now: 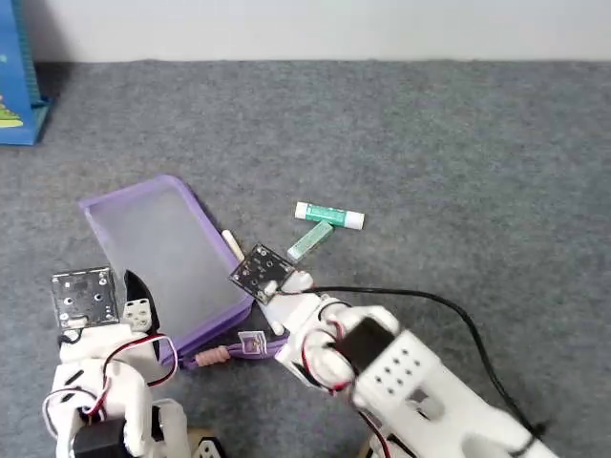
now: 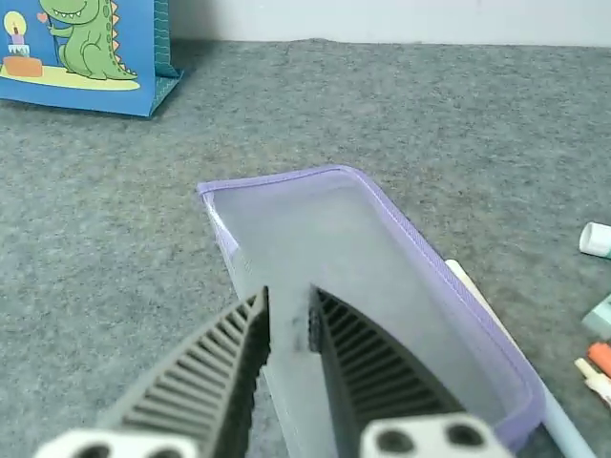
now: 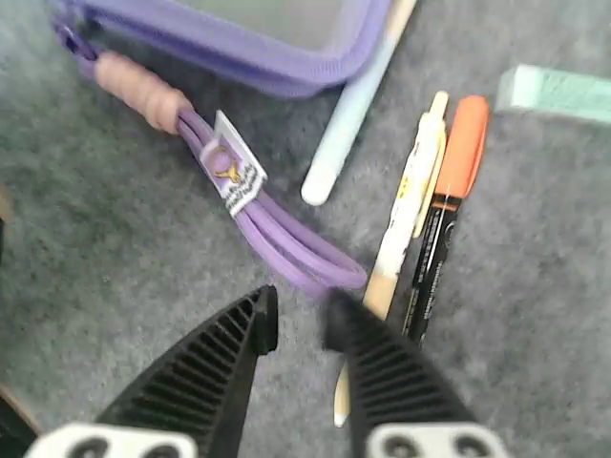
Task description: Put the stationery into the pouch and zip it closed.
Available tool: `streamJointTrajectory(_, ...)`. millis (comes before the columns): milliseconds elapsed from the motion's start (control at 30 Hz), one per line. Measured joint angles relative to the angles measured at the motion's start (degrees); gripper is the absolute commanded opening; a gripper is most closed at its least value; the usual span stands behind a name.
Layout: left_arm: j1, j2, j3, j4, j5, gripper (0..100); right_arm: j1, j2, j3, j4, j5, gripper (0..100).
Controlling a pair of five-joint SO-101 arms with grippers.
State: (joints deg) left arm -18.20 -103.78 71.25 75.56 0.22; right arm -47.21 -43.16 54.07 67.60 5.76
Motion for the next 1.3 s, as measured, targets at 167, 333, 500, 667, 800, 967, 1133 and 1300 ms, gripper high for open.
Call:
streamJointTrajectory(167, 0.0, 0.0, 0.0, 0.0, 0.0, 8, -2.1, 7.7, -0.4, -2.2, 0.0, 26.2)
streamJointTrajectory(333, 0.0, 0.0, 0.0, 0.0, 0.0, 8, -2.8, 14.2, -0.4, -9.5, 0.0, 26.2)
streamJointTrajectory(500, 0.0, 0.0, 0.0, 0.0, 0.0, 8, -2.8, 21.6, -0.4, -14.5, 0.0, 14.8)
streamJointTrajectory(667, 0.0, 0.0, 0.0, 0.0, 0.0, 8, 0.3, 23.3, -0.4, -17.5, 0.1, 2.3)
streamJointTrajectory(800, 0.0, 0.0, 0.1, 0.0, 0.0, 8, 6.2, 20.7, -0.4, -17.0, 2.6, 0.8)
streamJointTrajectory(967, 0.0, 0.0, 0.1, 0.0, -0.1, 8, 16.4, 12.6, -0.4, -13.7, 9.8, 0.7)
streamJointTrajectory(1133, 0.0, 0.0, 0.1, 0.0, -0.1, 8, 23.6, 3.8, -0.4, -9.4, 14.9, 1.2)
streamJointTrajectory(1300, 0.0, 0.0, 0.1, 0.0, -0.1, 8, 23.0, -2.5, -0.4, -2.5, 15.6, 20.3)
